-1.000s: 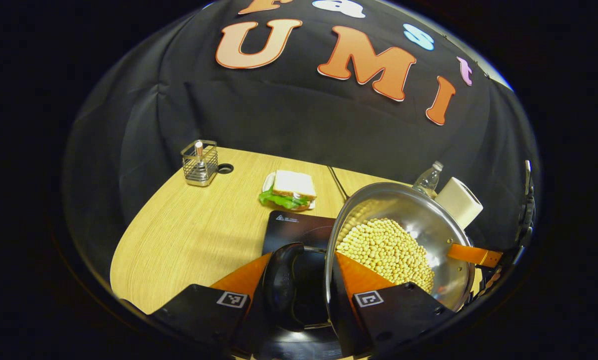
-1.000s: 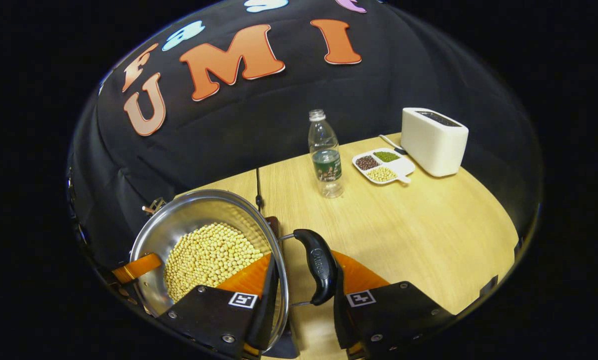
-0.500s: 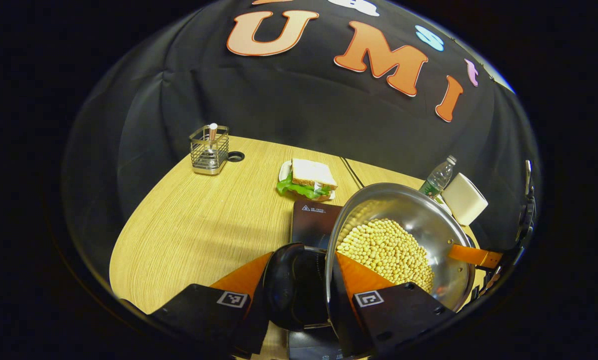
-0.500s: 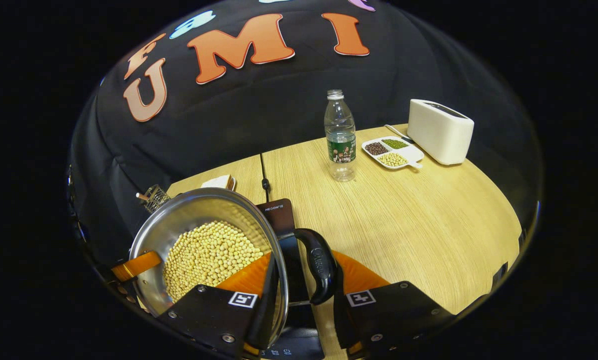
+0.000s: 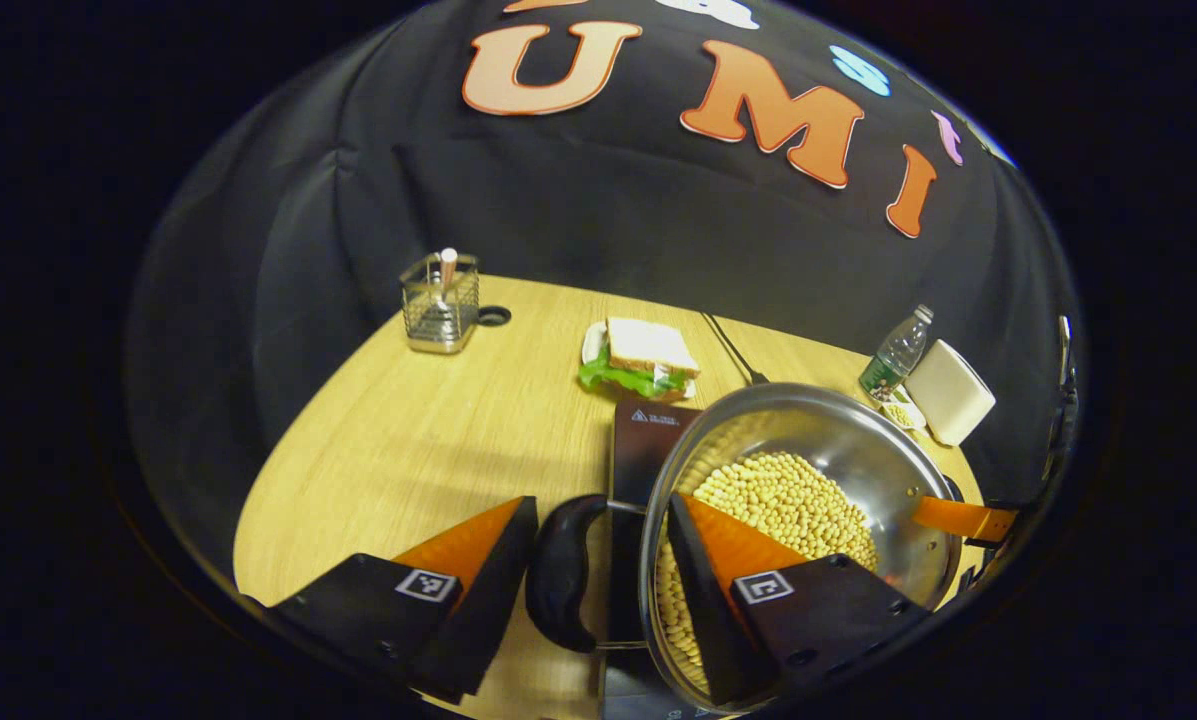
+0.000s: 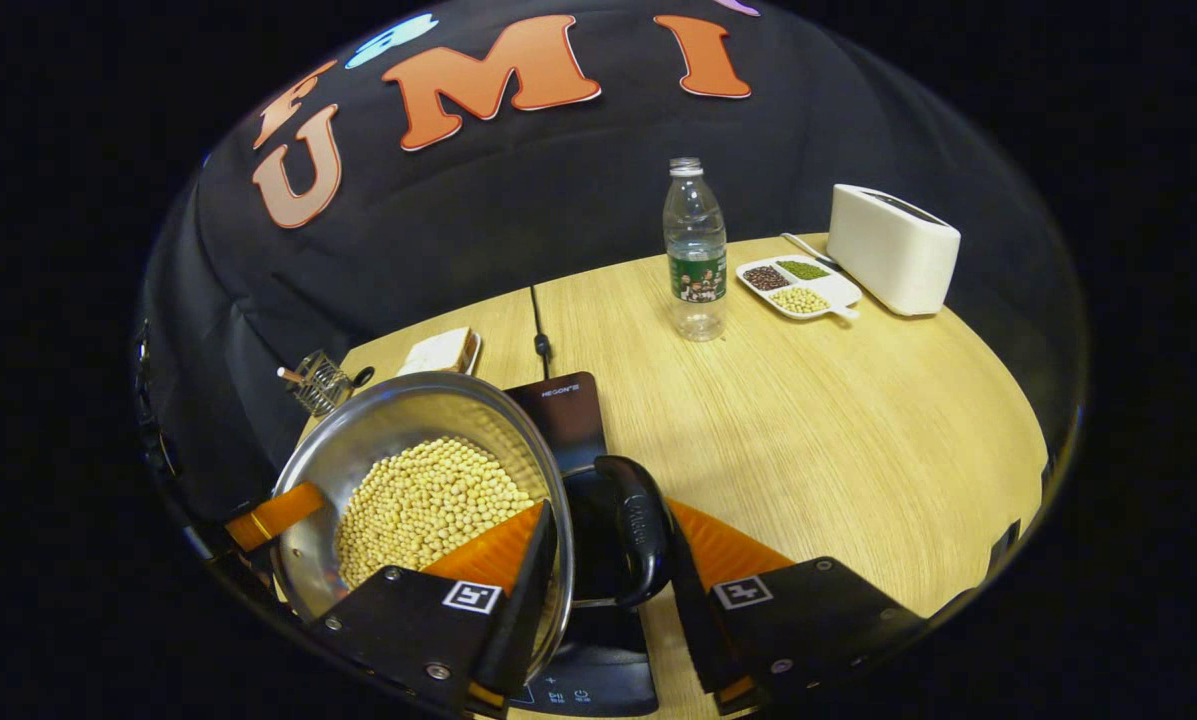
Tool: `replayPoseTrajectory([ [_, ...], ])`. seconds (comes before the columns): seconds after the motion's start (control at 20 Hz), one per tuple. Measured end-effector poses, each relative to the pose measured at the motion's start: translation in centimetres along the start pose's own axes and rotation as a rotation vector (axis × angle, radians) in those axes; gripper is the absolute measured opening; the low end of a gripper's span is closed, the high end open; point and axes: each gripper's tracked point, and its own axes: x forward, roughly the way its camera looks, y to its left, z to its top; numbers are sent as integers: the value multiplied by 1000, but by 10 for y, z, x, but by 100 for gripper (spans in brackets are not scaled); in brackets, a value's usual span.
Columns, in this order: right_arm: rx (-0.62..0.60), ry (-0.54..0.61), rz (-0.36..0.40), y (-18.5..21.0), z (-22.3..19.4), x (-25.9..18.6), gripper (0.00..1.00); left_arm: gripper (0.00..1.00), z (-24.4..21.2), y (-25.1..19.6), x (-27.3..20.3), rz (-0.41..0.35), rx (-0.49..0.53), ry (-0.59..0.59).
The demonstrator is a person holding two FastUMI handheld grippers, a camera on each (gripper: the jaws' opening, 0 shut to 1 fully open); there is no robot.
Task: First push the handle of the pot to place it horizontally, then grasp the pot with both hands and set it on the induction cooktop.
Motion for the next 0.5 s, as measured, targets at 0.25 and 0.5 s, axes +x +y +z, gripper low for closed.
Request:
replayPoseTrajectory([
  [0.25,-74,-109,21,-5,41,-38,95,96,35,17,-26,123,42,-100],
  [0.5,-148,-335,-3,-23,122,-117,95,98,124,-6,-108,119,31,-291],
])
